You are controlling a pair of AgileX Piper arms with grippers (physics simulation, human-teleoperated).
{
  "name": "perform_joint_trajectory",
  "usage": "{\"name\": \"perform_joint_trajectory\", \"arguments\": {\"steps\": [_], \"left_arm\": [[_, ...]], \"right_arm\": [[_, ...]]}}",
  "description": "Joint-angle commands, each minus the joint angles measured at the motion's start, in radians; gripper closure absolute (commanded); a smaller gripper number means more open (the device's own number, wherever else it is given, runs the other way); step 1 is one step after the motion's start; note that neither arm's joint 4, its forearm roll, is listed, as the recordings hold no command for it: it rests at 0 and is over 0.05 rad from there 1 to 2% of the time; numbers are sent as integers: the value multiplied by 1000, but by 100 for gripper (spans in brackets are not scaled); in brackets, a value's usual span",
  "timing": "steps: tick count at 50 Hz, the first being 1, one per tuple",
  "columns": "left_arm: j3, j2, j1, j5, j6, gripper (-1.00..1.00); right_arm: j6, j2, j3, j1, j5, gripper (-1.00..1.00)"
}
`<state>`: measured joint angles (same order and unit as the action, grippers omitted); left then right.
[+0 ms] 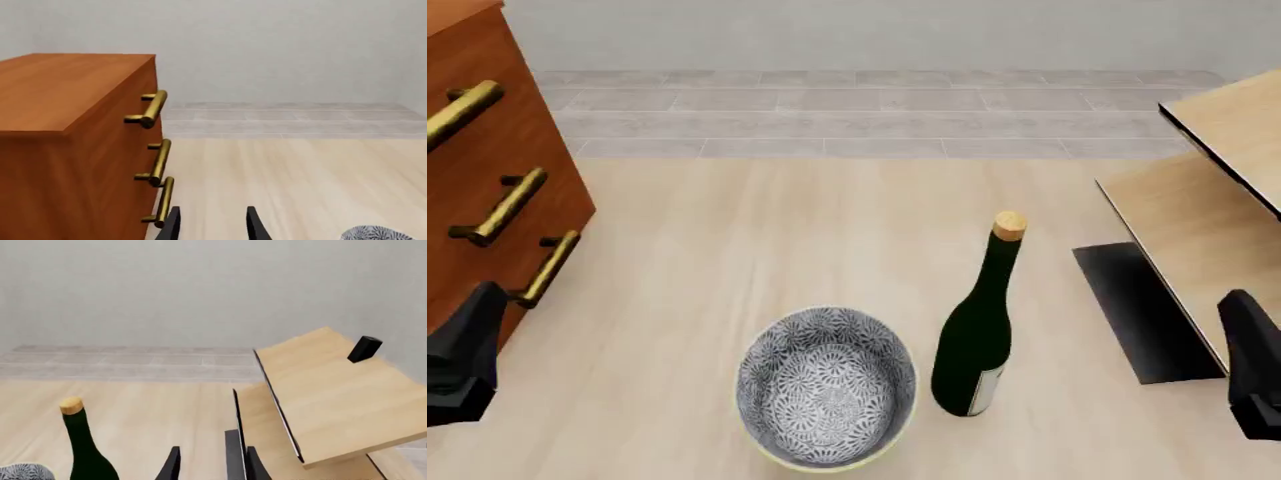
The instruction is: Put the wine bottle on the wine rack.
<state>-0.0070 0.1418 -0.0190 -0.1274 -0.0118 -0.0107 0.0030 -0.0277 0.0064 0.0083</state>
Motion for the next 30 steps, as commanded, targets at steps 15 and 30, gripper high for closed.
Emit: {"name": "perform_joint_trajectory", "arguments": {"steps": [15, 30], "left_arm": [[2, -131, 0, 113, 21, -100], [-4, -141, -20, 120, 37, -100]], "right_arm": [[-34, 8, -23, 24, 17, -100], [-54, 2, -150, 198, 130, -100]]}}
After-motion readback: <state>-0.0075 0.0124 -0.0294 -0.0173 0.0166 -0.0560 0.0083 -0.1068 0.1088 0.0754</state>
